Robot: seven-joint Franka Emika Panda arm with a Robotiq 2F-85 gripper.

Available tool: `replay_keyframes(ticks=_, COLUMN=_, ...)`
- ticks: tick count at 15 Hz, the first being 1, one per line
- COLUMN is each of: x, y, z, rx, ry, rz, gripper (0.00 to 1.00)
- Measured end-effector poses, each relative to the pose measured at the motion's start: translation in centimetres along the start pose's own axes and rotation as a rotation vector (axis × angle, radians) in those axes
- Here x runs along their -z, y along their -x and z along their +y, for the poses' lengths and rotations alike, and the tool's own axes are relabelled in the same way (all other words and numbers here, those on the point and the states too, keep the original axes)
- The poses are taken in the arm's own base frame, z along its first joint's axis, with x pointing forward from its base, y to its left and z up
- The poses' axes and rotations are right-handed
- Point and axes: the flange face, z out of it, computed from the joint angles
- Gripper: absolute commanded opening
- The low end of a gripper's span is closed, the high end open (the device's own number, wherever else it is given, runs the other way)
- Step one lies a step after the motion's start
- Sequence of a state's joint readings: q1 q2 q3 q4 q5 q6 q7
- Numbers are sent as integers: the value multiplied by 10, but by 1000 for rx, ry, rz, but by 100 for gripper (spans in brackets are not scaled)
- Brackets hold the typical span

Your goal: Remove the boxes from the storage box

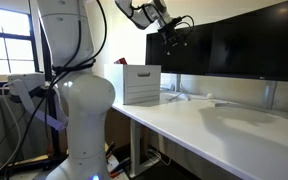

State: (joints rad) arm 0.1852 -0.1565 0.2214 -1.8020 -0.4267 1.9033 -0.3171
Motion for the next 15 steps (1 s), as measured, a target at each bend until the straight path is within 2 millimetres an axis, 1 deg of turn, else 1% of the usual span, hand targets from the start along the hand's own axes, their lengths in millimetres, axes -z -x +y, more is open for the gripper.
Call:
replay_keyframes(ticks=2, x=20, y=-3, z=-2, rx=40, ry=-7, rz=12, gripper=100)
replay_keyframes(ticks=4, x=48, y=-3, z=-17, rx=88, ry=-41, rz=26, gripper=100)
replay_keyframes(ticks=6, x=81, y=1, z=-46, rx=141, ry=-82, rz=40, gripper=100)
replay_keyframes(ticks=8, x=115, y=6, z=-84, rx=198, ry=-120, rz=57, gripper=100)
replay_keyframes(ticks=10, x=141, y=9, z=-120, rx=259, ry=-143, rz=71, gripper=100)
replay_keyframes(ticks=12, x=155, y=7, z=-149, rx=315, ry=-150, rz=83, gripper=100)
replay_keyframes(ticks=13, x=158, y=4, z=-160, rx=339, ry=-151, rz=90, gripper=100)
replay_keyframes(ticks=15, x=156, y=-8, z=-176, rx=384, ry=-154, rz=115, gripper=100)
